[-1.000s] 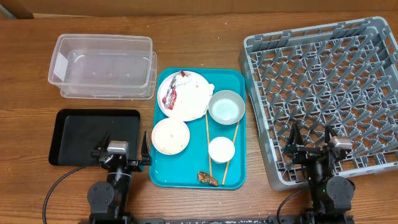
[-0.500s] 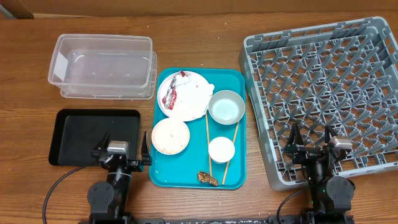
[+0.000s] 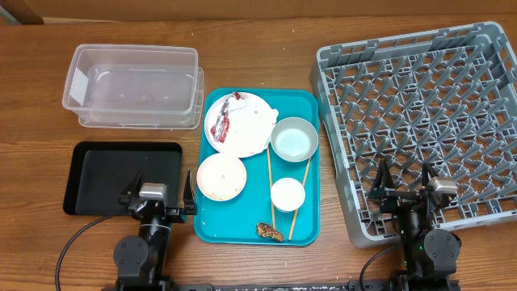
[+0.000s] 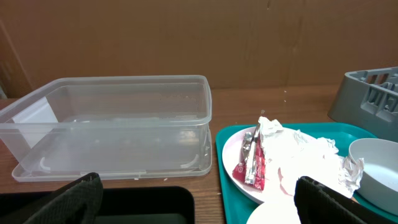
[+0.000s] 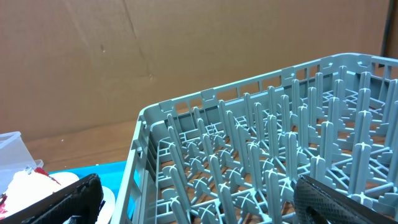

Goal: Sort waste into correct bins and load items into the dishwasher

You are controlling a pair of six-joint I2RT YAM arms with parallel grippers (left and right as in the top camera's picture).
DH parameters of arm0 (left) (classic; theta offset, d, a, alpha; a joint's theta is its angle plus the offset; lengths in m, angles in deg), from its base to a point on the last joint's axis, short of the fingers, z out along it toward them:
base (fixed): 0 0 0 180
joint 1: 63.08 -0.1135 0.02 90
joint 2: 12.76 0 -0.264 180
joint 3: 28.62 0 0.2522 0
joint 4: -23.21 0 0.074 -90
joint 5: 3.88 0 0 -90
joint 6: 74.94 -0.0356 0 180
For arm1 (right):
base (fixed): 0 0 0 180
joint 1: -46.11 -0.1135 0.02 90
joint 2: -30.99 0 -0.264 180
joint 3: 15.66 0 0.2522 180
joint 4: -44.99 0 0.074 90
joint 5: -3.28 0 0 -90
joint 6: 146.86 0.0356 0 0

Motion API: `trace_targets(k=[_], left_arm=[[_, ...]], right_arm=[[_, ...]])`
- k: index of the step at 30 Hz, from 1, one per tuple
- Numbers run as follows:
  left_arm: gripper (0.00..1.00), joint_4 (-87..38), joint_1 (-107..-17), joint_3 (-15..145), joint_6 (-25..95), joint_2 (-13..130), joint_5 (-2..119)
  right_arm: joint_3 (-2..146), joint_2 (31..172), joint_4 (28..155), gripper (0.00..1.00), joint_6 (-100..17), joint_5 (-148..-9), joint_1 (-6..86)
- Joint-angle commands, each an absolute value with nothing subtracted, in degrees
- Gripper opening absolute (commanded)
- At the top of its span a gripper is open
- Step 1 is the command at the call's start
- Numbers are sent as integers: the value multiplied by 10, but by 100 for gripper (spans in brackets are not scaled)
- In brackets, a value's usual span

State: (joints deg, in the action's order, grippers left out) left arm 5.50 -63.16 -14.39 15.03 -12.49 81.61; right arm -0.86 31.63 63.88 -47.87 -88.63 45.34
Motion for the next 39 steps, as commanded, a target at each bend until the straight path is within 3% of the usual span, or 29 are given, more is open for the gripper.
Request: trace_targets(k=[1,19,29,39], left_arm=[[100,54,-632,-146,142,-124,807],[100,49,-632,-143,170,-122,805],[100,-139,-632,8,168,-17,818],[100,-312,-631,278,168,260,797]], right_arm=[[-14,318,634,100,-479,-888,455],[-11,321,641,100,-479,-875,455],[142,384,819,100,-442,-860,455],[398,580,1032,100,-442,-853,455]])
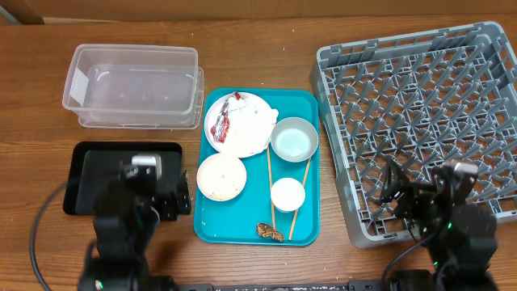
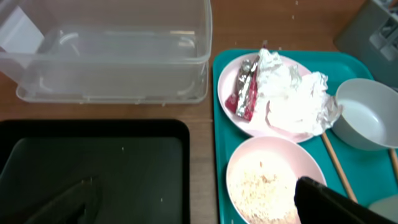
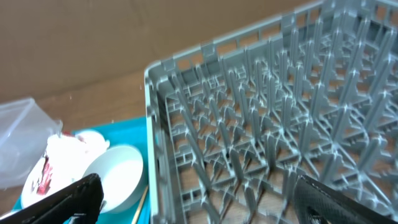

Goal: Sort waste into correct bins and load items into the dishwasher

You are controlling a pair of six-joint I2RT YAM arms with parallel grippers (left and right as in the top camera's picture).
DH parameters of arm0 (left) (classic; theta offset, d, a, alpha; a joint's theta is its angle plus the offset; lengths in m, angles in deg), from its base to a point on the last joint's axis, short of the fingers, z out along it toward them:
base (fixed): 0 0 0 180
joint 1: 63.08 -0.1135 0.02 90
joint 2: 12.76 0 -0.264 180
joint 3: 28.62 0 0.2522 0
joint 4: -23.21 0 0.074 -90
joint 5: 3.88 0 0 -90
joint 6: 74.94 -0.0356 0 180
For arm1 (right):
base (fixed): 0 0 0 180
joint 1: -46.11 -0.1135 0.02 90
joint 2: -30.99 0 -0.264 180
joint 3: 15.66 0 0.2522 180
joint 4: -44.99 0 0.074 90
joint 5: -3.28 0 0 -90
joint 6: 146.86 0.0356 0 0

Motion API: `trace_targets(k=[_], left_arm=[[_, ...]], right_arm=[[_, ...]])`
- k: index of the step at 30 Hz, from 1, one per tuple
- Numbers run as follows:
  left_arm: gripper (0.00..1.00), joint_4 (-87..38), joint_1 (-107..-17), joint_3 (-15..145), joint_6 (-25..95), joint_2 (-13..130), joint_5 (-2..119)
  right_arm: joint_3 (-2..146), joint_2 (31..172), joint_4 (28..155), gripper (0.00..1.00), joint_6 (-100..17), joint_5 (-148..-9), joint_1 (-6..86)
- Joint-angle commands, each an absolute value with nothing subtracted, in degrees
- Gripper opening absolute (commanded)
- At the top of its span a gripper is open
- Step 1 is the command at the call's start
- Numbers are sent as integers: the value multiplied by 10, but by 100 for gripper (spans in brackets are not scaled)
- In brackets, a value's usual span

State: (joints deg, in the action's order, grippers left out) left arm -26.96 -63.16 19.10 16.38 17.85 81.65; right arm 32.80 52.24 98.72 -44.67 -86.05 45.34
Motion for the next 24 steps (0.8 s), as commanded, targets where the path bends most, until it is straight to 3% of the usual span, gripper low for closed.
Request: trace_targets(k=[1,7,11,15,24], left_arm=[[100,-338,-631,306,168,286,790],[100,-507,-632,460,167,425,806],[100,-544,-631,494,169,472,817],[100,-508,-631,494,182,494,772],[100,-288,-586,494,187,606,726]], right_arm=[[426,604,1063,100,-442,-854,455],[538,711,1183,100,-452,-860,455],[557,753,1201,100,-451,-856,455],[557,767,1206,100,-451,-849,455],[557,767,1208,100,-451,-849,455]])
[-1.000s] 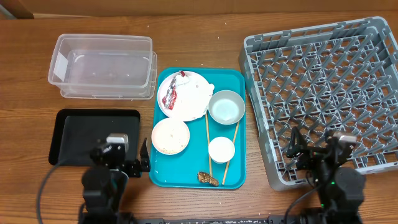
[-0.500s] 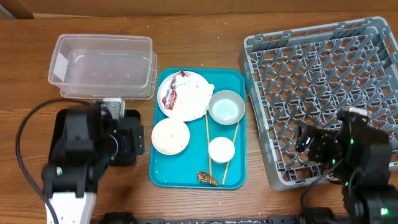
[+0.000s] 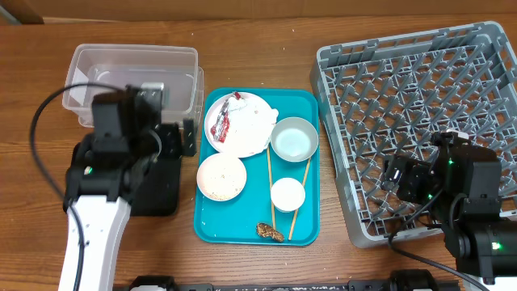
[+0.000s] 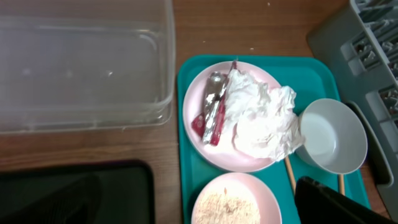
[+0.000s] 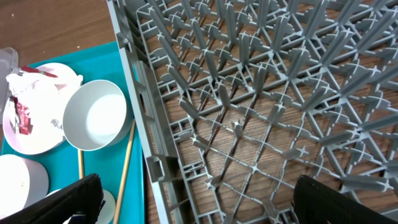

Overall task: Sort waste into correct bins and load items into the dishwasher
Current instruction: 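Reach the left gripper to the tissue and wrapper on the plate, then lift the tissue and red wrapper with left gripper into clear bin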

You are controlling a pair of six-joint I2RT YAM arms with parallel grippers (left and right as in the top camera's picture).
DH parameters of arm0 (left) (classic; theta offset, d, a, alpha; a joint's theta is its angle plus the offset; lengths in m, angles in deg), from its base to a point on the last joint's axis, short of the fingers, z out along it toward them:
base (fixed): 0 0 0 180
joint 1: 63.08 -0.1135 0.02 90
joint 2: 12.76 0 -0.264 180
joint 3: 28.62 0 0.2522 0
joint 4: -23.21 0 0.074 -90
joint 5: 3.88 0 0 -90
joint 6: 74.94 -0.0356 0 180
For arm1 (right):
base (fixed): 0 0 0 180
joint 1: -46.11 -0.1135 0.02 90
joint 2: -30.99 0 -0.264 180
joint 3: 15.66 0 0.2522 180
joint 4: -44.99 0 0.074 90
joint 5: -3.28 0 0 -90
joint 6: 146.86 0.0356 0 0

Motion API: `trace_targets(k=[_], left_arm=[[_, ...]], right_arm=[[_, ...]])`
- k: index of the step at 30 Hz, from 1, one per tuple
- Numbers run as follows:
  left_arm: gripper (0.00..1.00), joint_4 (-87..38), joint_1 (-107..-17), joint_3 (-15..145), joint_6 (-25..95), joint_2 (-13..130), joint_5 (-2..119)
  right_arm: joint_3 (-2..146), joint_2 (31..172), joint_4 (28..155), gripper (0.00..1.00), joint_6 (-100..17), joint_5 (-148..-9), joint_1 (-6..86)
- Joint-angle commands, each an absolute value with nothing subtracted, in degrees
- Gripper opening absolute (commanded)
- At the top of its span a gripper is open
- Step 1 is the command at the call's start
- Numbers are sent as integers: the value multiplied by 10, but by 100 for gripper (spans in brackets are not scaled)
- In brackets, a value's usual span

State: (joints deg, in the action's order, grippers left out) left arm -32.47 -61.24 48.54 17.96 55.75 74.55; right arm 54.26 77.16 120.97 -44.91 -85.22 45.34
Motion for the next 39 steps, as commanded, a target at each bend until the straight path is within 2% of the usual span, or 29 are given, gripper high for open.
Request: trace_targets(k=[1,7,15,16,19,25,28,34,39], left_arm=[[100,-266,-574,494,187,627,728],[96,-134,-510,494,171,759,748],[92,-49,-483,494,167,879,797],[88,-42,-483,494,167,890,797],[60,-18,-483,494,168,933,797],[31,-13,-483,494,170,950,797],[5,-10,-483,497,170,949,797],[4,-28,-484,528,171,908,802],[4,-81,-486,581,178,840,917]], right_arm=[[557,767,1208,100,-451,-849,455],[557,767,1208,100,-451,-849,455],[557,767,1215,100,-451,-849,455],[557,767,1215,100,-451,-849,455],[557,767,1219,100,-451,-849,455],[557,767,1223,100,-451,-849,455],[557,767,1223,100,-451,-849,455],[557,767,1224,100,-451,-849,455],[557,767,1226,100,-451,-849,455]])
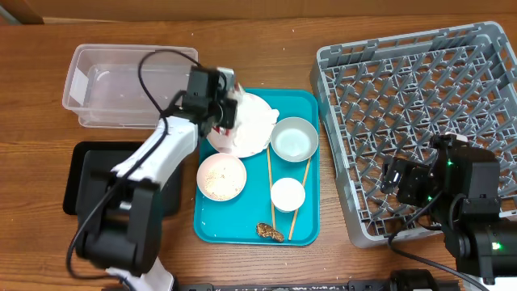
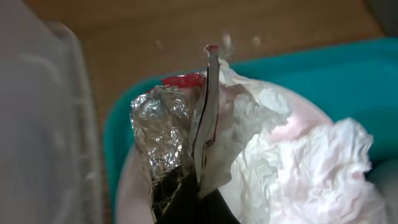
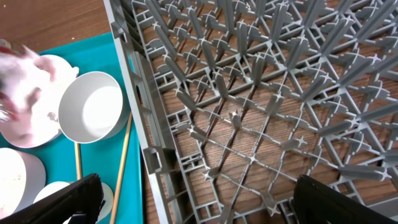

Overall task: Sort waste into correct bins and load items into the dishwasher
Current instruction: 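Lift the tissue and red wrapper with left gripper into clear bin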

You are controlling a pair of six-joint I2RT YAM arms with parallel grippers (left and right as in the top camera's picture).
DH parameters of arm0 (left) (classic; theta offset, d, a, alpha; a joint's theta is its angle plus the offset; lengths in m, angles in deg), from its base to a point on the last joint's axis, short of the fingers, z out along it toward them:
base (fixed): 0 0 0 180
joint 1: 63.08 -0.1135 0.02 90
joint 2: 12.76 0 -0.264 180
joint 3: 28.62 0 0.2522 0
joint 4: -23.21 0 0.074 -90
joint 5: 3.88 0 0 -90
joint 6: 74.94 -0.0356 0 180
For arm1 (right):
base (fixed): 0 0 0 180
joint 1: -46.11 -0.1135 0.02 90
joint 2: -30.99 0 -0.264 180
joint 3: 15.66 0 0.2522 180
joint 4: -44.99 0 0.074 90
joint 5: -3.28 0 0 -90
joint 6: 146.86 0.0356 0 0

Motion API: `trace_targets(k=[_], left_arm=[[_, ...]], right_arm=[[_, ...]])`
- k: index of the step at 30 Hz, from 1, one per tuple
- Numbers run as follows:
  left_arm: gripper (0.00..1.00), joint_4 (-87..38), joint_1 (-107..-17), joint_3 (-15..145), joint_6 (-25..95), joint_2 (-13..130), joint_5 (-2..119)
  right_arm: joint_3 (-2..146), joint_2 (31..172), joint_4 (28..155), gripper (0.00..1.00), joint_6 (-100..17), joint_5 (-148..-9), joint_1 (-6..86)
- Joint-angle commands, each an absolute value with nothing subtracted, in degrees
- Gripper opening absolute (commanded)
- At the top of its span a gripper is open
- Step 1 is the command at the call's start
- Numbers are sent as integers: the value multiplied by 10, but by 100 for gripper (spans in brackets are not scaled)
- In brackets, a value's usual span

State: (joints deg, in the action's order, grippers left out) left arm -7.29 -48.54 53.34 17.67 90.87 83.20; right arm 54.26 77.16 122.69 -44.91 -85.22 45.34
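A red and silver foil wrapper (image 2: 180, 124) stands on end over the pink plate (image 1: 252, 133), next to a crumpled white napkin (image 2: 298, 168). My left gripper (image 2: 193, 202) is shut on the wrapper's lower end; overhead, the left gripper (image 1: 220, 101) sits at the plate's left rim. The teal tray (image 1: 242, 222) also holds a grey bowl (image 1: 294, 139), a bowl of rice (image 1: 220, 176), a small white bowl (image 1: 287, 194), chopsticks (image 1: 269, 182) and a food scrap (image 1: 270, 232). My right gripper (image 3: 196, 199) is open over the grey dish rack (image 1: 420, 97).
A clear plastic bin (image 1: 129, 85) stands left of the tray at the back. A black tray (image 1: 89, 174) lies in front of it. My left arm reaches across both. The rack's left wall (image 3: 140, 124) borders the teal tray.
My left gripper went from above the clear bin and black tray to the pink plate and shut on the foil wrapper. The right gripper has barely moved.
Both grippers rested low and open at the table's front edge. Then both were raised and looking down, the left over the black tray, the right over the rack. The left then stood near the clear bin, and now grips the wrapper on the plate.
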Motion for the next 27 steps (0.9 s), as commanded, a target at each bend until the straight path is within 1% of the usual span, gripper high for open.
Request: trace_targets(k=[1,6,10,11,12,13,14,15,16,17,19,21,24,27], left_arm=[[4,-85,-487,588,178,827,946],[4,-83,-512,592,178,787,1041],[4,-91,-549,592,178,789,1046],[8,-94,-559,592,179,791,1045],[17,-96,-568,592,179,794,1043],[29,-96,-576,592,179,797,1041],[45,-96,-580,592,179,799,1037],[55,-96,-583,592,178,802,1030],[60,-96,-584,592,178,802,1018],[64,-97,-584,592,178,802,1002],[61,-102,-579,592,179,802,954],[61,-115,-566,592,179,802,883],[65,-152,-530,592,178,805,795],[68,-175,-498,591,178,815,793]], right_arm=[[557,767,1226,100,-451,-849,455],[557,767,1226,100,-451,-849,455],[556,767,1227,100,-451,-849,455],[556,767,1228,100,-451,-849,455],[556,767,1228,100,-451,-849,455],[556,767,1229,100,-451,-849,455],[556,767,1231,100,-451,-849,455],[556,767,1232,100,-451,-849,455],[556,767,1234,100,-451,-849,455],[556,767,1236,100,-451,-849,455],[556,767,1236,100,-451,-849,455],[556,767,1236,100,-451,-849,455],[556,767,1236,100,-451,-849,455],[556,767,1236,100,-451,-849,455]])
